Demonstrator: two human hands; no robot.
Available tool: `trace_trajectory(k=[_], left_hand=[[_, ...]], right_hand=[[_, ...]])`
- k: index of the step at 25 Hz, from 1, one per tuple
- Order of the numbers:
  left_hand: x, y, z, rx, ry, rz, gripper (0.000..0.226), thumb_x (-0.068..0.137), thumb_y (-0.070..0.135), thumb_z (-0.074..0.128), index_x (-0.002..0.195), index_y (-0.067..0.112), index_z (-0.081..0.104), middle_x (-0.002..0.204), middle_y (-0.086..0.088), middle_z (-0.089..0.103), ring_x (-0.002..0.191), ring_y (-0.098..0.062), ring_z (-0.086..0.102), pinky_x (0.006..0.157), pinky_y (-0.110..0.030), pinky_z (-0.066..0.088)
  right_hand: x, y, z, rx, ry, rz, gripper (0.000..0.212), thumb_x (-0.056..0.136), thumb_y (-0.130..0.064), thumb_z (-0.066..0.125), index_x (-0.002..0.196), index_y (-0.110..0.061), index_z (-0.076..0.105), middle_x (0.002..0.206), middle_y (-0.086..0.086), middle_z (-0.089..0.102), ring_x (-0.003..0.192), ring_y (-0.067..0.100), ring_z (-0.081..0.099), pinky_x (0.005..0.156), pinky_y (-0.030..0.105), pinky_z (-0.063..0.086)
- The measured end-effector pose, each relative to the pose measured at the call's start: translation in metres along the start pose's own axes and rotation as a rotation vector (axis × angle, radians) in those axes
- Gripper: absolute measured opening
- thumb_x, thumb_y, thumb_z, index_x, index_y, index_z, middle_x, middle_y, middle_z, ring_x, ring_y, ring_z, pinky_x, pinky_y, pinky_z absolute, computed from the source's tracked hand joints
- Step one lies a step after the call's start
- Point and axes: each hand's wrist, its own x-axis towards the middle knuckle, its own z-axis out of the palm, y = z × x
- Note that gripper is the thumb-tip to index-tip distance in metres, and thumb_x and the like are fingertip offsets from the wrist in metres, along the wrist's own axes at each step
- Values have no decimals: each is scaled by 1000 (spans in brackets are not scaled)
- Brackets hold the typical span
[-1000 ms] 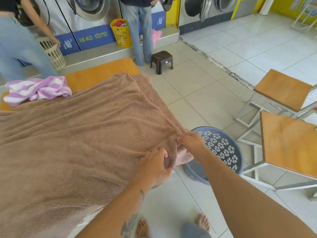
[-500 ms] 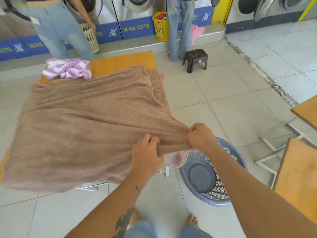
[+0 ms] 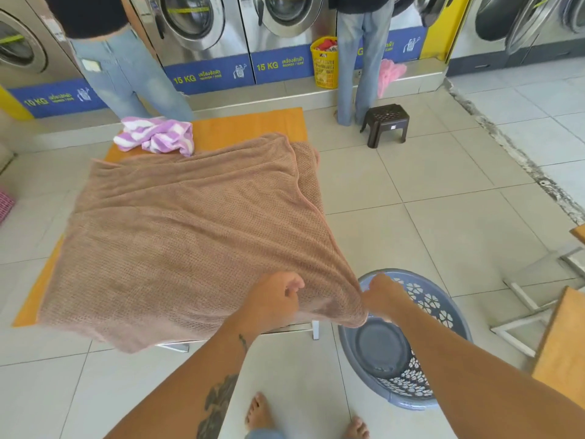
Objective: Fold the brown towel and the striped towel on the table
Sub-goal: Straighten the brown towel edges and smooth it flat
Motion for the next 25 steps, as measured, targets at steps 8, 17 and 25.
trace_trajectory(k=[8, 17, 25], left_hand=[[43, 29, -72, -185, 206, 32, 27, 98, 10, 49, 101, 28, 69, 101, 12, 67, 93, -5, 62, 79, -21, 51], [193, 1, -180, -244, 235, 92, 29, 97, 10, 49, 96, 32, 67, 102, 14, 68, 95, -4, 62, 74, -22, 46], [327, -43, -235, -89, 150, 94, 26, 97, 11, 47, 104, 28, 65, 111, 4, 66, 97, -14, 63, 85, -35, 55]], right_hand=[[20, -82, -45, 235, -24, -189, 20, 85, -15, 55, 104, -22, 58, 112, 8, 62, 84, 22, 59, 67, 28, 47], [121, -250, -80, 322, 58, -305, 33, 83, -9, 52, 113, 0, 63, 82, 5, 59, 73, 23, 55, 67, 36, 44], [232, -317, -82, 234, 121, -155, 25, 90, -12, 50, 113, -11, 61, 90, 2, 62, 78, 17, 60, 62, 28, 47]])
